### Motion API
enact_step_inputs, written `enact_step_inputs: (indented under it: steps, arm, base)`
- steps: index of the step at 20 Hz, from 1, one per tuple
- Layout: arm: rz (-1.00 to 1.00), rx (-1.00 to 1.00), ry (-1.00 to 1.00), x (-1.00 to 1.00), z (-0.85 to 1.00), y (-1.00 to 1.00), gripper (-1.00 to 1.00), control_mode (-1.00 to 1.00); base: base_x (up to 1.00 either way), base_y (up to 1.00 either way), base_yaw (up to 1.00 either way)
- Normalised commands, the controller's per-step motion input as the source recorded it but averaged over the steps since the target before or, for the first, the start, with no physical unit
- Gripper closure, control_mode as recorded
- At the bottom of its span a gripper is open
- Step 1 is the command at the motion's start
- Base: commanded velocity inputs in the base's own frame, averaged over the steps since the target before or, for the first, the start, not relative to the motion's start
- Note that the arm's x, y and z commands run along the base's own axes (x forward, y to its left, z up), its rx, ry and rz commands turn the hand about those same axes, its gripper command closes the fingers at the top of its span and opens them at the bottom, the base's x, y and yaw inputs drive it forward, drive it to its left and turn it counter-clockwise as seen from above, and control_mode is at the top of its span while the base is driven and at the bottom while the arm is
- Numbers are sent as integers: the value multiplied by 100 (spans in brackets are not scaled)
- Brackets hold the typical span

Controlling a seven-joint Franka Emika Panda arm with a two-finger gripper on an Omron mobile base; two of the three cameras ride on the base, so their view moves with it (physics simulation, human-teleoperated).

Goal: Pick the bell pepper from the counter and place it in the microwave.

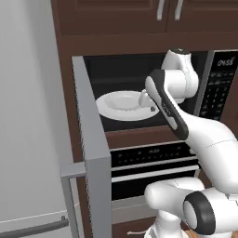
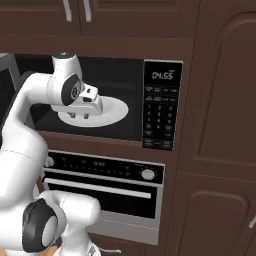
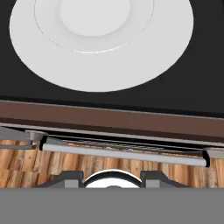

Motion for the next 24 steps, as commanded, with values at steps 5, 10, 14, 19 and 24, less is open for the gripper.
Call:
enact_step_inputs:
  steps: [5,10,14,19,24]
  arm:
    - [0,0,0,0,0,0,-100,100]
    - [0,0,0,0,0,0,-100,100]
    - [0,0,0,0,0,0,-100,100]
    - [0,0,0,0,0,0,-100,100]
    - [0,0,0,0,0,0,-100,100]
  base:
    - [-27,-16,0]
    - [-61,-59,9]
    - [-53,-45,30]
    - [-64,-27,73]
    - [-73,-25,94]
